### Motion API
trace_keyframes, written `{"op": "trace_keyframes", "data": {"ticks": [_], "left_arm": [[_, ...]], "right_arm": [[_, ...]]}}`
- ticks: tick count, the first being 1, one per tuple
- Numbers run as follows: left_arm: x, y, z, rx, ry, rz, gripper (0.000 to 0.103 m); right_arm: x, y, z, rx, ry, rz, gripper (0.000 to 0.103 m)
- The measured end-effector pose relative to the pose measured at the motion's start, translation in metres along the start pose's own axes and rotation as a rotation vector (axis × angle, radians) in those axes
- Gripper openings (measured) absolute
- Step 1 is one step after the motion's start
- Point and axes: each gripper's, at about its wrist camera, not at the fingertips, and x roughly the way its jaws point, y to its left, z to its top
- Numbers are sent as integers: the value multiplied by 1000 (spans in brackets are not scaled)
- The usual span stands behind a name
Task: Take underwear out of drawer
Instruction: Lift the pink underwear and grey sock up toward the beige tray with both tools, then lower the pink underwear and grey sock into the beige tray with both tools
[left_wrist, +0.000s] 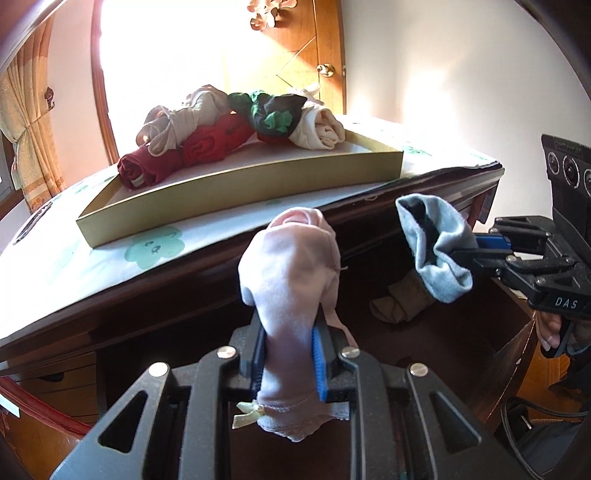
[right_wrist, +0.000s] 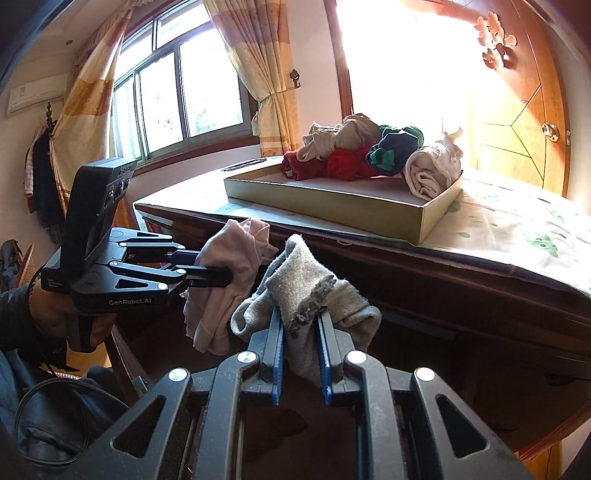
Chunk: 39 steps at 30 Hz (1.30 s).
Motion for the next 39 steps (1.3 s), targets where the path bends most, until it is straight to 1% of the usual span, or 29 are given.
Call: {"op": "trace_keyframes", "data": {"ticks": [4, 7, 11, 18, 25, 29, 33, 39], "left_arm": [[-9, 3, 8, 10, -19, 9, 19], [-16, 6, 16, 16, -37, 22, 19], [-23, 14, 26, 13, -60, 40, 19], [-31, 31, 46, 19, -86, 70, 19], [-34, 57, 74, 11, -110, 103, 19], [-30, 73, 87, -1, -105, 114, 19], [-26, 85, 100, -6, -106, 123, 19], [-27, 102, 124, -6, -126, 156, 19]], "right_arm": [[2, 4, 3, -2, -4, 15, 18], [3, 7, 12, -4, -10, 20, 18], [1, 9, 31, -3, -35, 40, 18], [6, 13, 65, -23, -61, 50, 18], [23, 13, 103, -30, -68, 63, 18], [35, 9, 121, -13, -71, 65, 18], [47, 8, 134, -14, -63, 56, 18], [68, 4, 151, 3, -50, 56, 18]]}}
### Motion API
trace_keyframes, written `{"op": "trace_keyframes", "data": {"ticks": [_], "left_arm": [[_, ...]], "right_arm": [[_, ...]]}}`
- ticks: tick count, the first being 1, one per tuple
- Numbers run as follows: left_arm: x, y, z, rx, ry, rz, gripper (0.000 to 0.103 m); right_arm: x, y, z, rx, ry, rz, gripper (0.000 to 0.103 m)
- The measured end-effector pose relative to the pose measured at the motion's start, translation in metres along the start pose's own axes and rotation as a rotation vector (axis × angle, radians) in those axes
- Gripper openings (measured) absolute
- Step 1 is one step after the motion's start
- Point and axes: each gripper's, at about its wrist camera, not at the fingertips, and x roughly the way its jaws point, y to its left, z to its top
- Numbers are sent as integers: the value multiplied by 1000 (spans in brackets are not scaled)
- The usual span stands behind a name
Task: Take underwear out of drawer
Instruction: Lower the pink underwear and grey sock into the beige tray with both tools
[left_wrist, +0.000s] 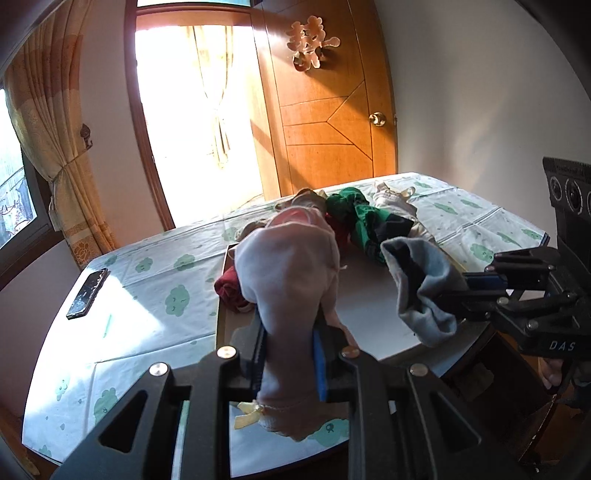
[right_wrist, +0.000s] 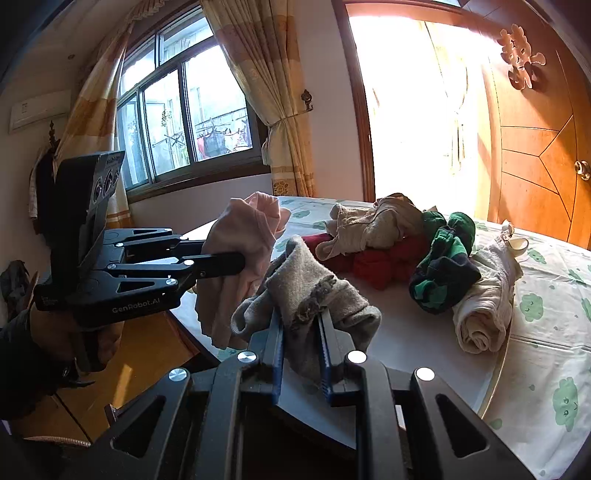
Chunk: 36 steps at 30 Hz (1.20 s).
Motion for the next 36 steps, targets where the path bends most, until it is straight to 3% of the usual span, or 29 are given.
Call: {"op": "trace_keyframes", "data": {"ticks": [7, 16, 27, 36], "left_arm": [[23, 15, 17, -18, 37, 8, 19], [55, 26, 15, -57, 108, -2, 19], [85, 16, 4, -22, 191, -1, 19], [102, 18, -8, -37, 231, 1, 30]], "right_arm": [[20, -5, 17, 19, 10, -10, 18], [45, -15, 23, 60, 49, -22, 18], [74, -12, 13, 62, 131, -40, 19], [89, -12, 6, 61, 174, -48, 21]]}}
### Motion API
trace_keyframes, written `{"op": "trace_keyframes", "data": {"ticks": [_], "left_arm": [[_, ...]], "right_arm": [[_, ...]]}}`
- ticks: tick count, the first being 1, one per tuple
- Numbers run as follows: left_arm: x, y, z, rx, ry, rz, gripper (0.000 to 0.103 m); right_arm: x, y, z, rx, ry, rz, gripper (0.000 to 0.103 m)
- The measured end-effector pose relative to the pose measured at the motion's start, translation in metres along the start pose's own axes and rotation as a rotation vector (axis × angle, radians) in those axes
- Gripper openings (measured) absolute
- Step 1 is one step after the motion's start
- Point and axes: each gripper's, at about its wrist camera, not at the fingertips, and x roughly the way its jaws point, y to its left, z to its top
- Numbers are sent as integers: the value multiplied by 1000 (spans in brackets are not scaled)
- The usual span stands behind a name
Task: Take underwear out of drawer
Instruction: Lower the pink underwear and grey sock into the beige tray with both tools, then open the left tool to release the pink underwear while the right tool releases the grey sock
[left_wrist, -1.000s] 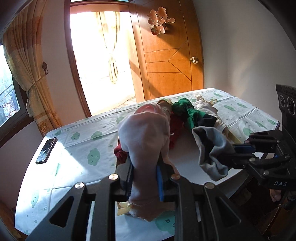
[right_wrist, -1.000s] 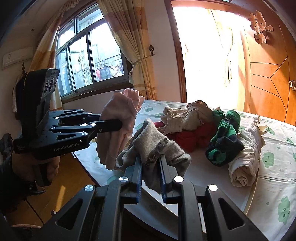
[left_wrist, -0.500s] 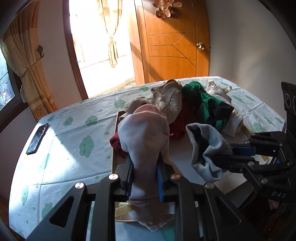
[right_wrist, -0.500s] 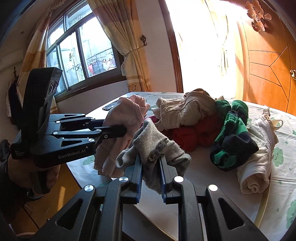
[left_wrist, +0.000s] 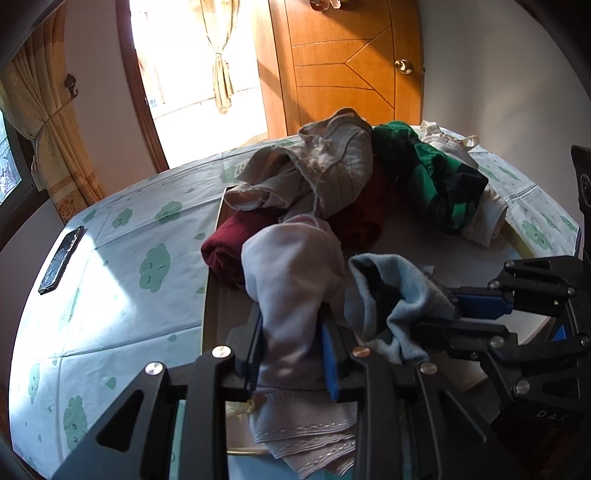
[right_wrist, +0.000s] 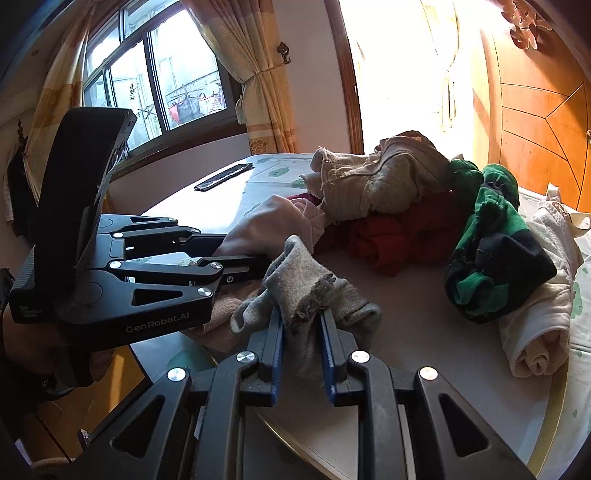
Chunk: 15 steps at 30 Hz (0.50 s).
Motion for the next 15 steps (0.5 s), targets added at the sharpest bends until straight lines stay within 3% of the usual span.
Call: {"op": "trace_keyframes", "data": {"ticks": [6, 8, 10, 12, 15], "left_arm": [[-2, 1, -1, -12, -15, 14, 51], [-5, 1, 0, -7, -25, 33, 69], [-11, 0, -1, -2, -43, 45, 72], [-16, 0, -1, 0, -51, 40, 74], [-28, 1, -5, -9, -79, 39, 79]], "right_arm": [[7, 0, 5, 0, 14, -9, 22], [11, 1, 6, 1, 17, -15, 31], [11, 2, 7, -1, 20, -26, 53], [7, 1, 5, 10, 6, -32, 61], [-3, 0, 1, 19, -5, -28, 62]]}}
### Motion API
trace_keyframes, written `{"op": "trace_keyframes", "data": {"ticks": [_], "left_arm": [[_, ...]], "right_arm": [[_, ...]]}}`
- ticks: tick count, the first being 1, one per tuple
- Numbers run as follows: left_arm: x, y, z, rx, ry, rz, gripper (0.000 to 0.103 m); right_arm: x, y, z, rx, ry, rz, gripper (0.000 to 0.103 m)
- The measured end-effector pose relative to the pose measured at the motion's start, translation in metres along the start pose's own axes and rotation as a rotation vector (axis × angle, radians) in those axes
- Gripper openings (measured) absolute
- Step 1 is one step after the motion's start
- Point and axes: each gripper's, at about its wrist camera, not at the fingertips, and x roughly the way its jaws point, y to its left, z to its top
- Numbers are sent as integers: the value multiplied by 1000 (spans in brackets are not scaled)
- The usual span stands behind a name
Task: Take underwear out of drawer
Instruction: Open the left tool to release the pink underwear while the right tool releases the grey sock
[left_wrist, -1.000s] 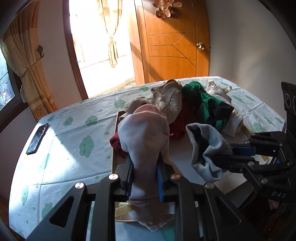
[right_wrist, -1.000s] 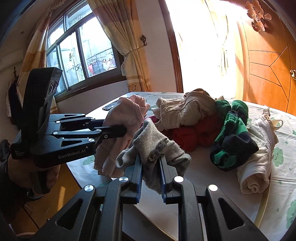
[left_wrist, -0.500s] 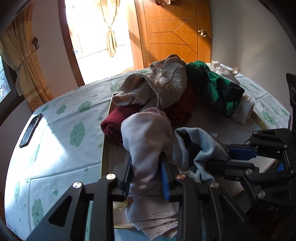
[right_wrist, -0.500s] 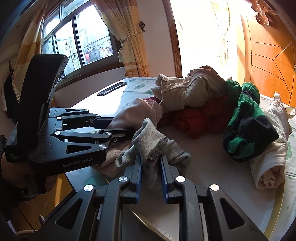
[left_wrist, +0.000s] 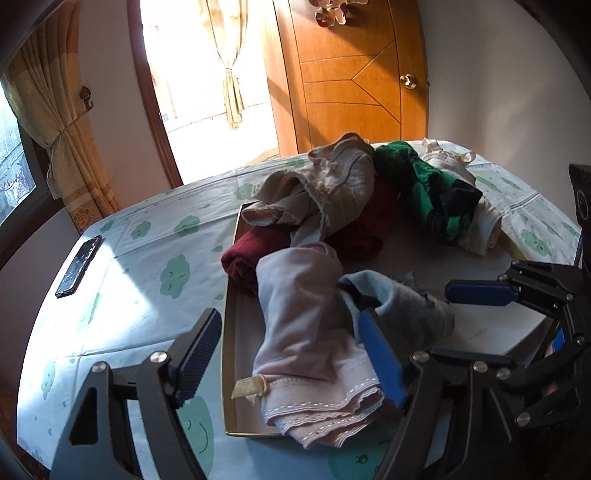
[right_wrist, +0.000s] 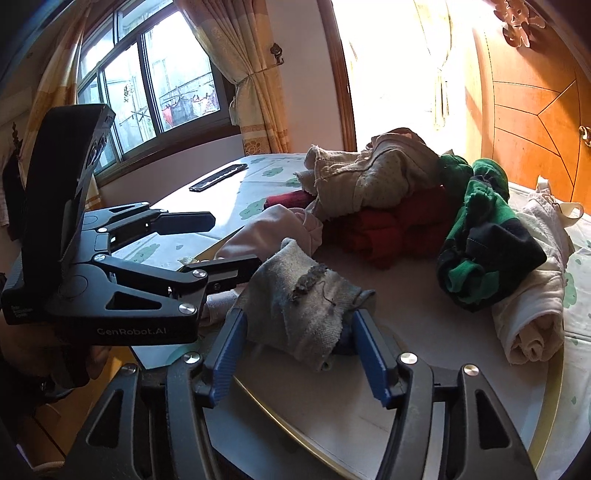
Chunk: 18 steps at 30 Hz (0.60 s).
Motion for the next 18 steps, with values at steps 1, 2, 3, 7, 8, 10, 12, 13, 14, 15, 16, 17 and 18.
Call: {"op": "trace_keyframes", "data": {"ticks": [1, 2, 3, 7, 8, 10, 12, 13, 14, 15, 16, 17, 18], "left_arm": [[-4, 0, -2, -7, -9, -7, 82], [-8, 0, -4, -14, -18, -11, 85], [-12, 0, -6, -21, -28, -14, 86], [-21, -1, -19, -44, -44, -37, 87], [-23, -1, -23, -47, -46, -42, 87], [-27, -3, -30, -52, -48, -53, 87], [-30, -3, -37, -61, -49, -66, 87], [-32, -4, -40, -65, -48, -72, 87], [-34, -5, -43, -69, -49, -77, 87], [-35, -6, -46, -71, -51, -81, 87], [-38, -8, -49, -71, -52, -85, 87], [-39, -10, -52, -70, -54, -89, 87], [-40, -13, -55, -69, -52, -94, 87]], "right_arm": [[-3, 0, -2, -1, -2, -3, 62], [-8, 1, -4, 0, -5, -5, 62], [-12, 2, -6, 2, -8, -6, 64], [-30, 6, -16, -6, -24, -5, 68], [-34, 7, -18, -9, -26, -4, 68], [-41, 9, -23, -12, -29, -2, 68], [-48, 13, -29, -26, -31, -2, 68], [-51, 15, -31, -36, -31, -6, 68], [-54, 16, -33, -45, -30, -11, 68], [-57, 18, -36, -54, -31, -15, 68], [-61, 19, -40, -64, -31, -17, 68], [-65, 19, -43, -70, -31, -19, 68], [-68, 19, -47, -74, -30, -21, 68]]}}
